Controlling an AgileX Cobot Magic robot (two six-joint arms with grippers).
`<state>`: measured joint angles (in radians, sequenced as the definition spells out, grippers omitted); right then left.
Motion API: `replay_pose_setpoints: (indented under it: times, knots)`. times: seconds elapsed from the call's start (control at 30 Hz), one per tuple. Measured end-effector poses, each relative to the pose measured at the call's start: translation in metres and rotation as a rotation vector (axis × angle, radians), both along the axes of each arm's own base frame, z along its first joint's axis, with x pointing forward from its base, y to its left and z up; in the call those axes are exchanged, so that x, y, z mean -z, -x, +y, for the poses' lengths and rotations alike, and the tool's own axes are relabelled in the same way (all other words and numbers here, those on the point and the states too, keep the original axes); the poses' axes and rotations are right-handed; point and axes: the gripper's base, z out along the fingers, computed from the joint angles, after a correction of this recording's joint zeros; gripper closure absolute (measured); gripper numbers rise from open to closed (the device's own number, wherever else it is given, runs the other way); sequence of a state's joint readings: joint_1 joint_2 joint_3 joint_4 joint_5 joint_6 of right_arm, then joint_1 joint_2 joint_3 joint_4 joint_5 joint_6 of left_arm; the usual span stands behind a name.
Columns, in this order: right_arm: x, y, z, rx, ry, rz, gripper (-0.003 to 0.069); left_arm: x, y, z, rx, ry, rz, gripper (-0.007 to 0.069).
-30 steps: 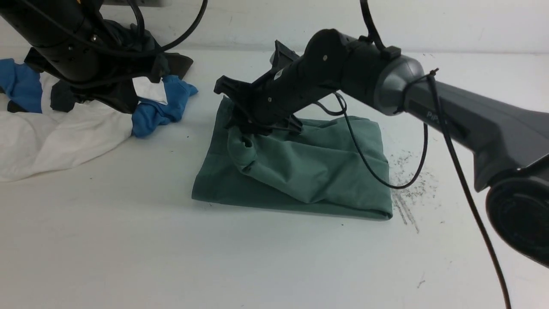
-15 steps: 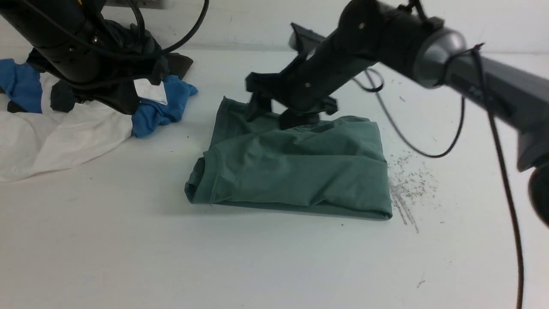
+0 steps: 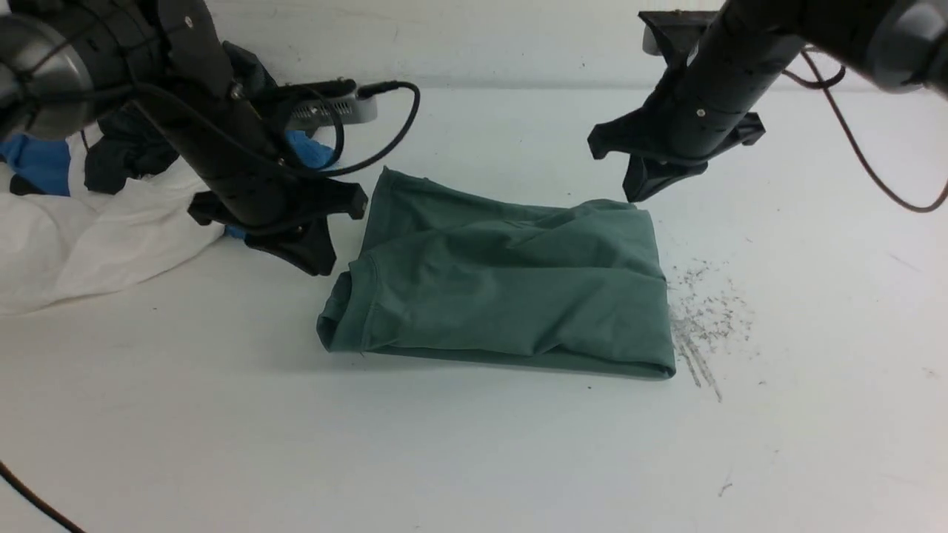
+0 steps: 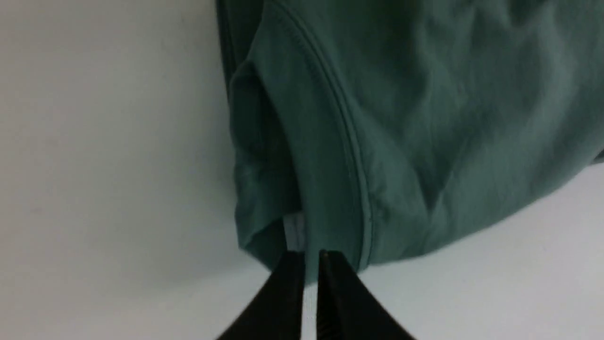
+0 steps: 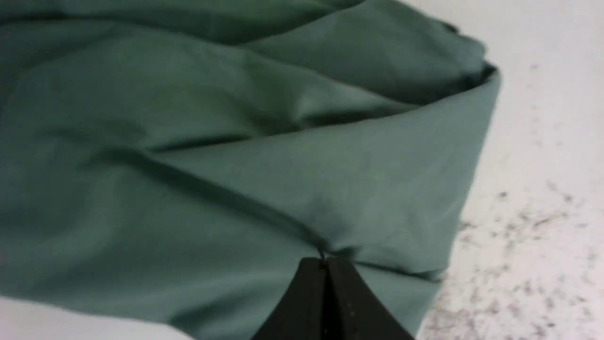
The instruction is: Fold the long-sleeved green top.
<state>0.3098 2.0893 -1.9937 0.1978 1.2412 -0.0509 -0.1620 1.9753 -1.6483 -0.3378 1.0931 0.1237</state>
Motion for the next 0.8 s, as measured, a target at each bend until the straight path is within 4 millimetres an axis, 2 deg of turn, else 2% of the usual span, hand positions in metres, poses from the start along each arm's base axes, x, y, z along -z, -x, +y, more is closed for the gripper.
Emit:
replay_pose_setpoints:
  times: [0.23, 0.37, 0.47, 0.57, 0.63, 0.7, 0.77, 0.8]
  knots:
    - [0.014, 0.008, 0.004, -0.061, -0.026, 0.06, 0.0673, 0.04, -0.024, -0.005, -0.058, 0.031, -0.037, 0.0316]
    - [0.014, 0.008, 0.004, -0.065, -0.027, 0.059, 0.0673, 0.055, -0.029, -0.009, -0.072, 0.068, -0.028, 0.0249]
    - [0.014, 0.008, 0.004, -0.067, -0.028, 0.059, 0.0673, 0.06, -0.031, -0.012, -0.057, 0.102, -0.028, 0.0249]
    - [0.014, 0.008, 0.004, -0.067, -0.028, 0.059, 0.0673, 0.063, -0.032, -0.016, -0.029, 0.135, -0.037, 0.0322]
    - [0.014, 0.008, 0.004, -0.069, -0.027, 0.058, 0.0673, 0.063, -0.032, -0.016, -0.027, 0.141, -0.039, 0.0406]
    - [0.014, 0.008, 0.004, -0.07, -0.027, 0.058, 0.0673, 0.063, -0.032, -0.017, -0.023, 0.142, -0.039, 0.0523]
    - [0.014, 0.008, 0.004, -0.07, -0.027, 0.058, 0.0673, 0.062, -0.03, -0.016, -0.014, 0.143, -0.021, 0.0597]
    - [0.014, 0.008, 0.004, -0.07, -0.027, 0.058, 0.0673, 0.062, -0.03, -0.016, -0.013, 0.142, -0.021, 0.06]
